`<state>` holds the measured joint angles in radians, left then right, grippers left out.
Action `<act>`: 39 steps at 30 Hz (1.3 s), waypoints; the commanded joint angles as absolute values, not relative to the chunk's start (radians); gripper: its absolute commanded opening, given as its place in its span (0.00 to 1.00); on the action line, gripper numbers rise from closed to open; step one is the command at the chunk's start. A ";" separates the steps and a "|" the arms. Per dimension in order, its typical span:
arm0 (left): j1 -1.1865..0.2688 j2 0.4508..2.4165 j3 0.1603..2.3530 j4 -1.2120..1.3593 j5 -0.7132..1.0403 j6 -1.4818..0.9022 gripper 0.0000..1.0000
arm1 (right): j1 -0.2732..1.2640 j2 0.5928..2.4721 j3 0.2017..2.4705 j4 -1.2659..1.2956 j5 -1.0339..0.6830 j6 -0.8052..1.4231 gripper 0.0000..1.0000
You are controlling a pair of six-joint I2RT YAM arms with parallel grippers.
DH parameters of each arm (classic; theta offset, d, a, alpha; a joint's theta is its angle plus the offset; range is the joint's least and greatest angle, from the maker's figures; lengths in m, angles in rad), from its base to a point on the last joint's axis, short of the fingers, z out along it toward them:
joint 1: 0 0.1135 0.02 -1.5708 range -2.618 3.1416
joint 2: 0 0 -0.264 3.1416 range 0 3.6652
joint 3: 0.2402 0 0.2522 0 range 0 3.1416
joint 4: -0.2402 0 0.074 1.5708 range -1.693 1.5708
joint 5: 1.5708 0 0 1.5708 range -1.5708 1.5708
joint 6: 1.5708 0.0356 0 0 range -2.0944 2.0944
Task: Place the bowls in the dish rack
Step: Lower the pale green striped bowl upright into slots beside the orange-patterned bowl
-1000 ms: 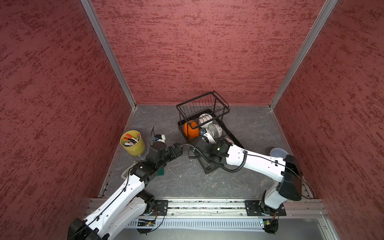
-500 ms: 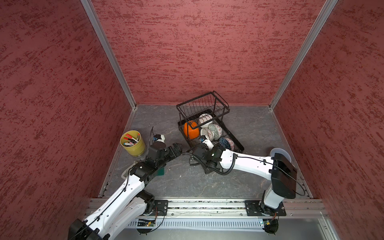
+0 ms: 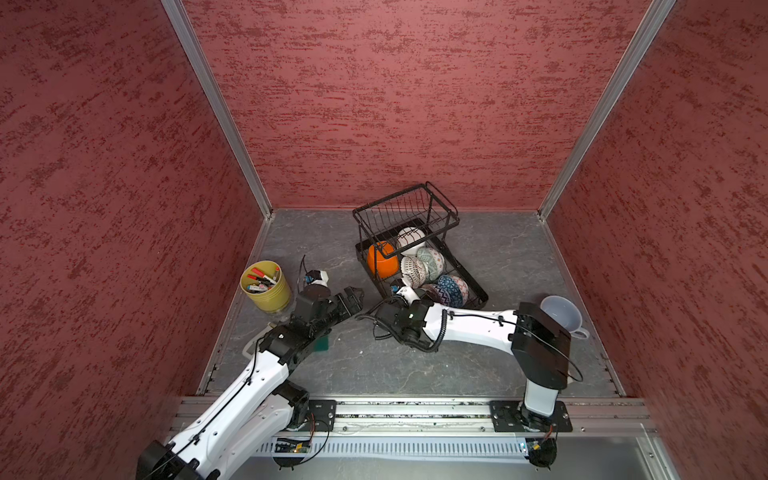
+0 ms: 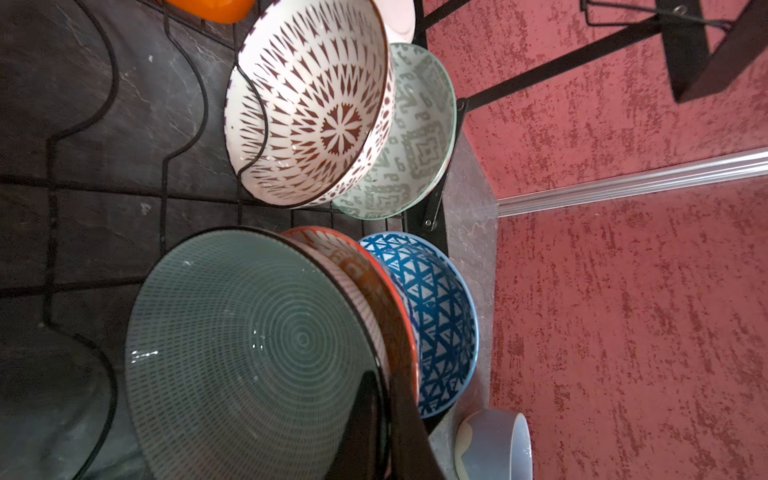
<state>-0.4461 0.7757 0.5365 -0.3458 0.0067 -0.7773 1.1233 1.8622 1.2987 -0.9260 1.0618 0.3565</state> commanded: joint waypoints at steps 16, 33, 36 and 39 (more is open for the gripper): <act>-0.417 0.732 0.508 -0.358 0.033 -0.767 1.00 | 1.189 2.021 1.399 -1.089 1.201 0.482 0.00; -0.393 0.692 0.505 -0.381 0.049 -0.760 1.00 | 1.255 2.153 1.478 -1.201 1.095 0.625 0.00; -0.390 0.690 0.507 -0.383 0.052 -0.758 1.00 | 1.255 2.139 1.478 -1.172 1.046 0.611 0.04; -0.388 0.687 0.508 -0.386 0.054 -0.756 1.00 | 1.255 2.119 1.473 -1.139 1.003 0.594 0.13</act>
<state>-0.3969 0.6987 0.5102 -0.3828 0.0448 -0.7765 1.2491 2.1094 1.4822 -1.2083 1.2060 0.5789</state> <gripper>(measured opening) 0.996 0.119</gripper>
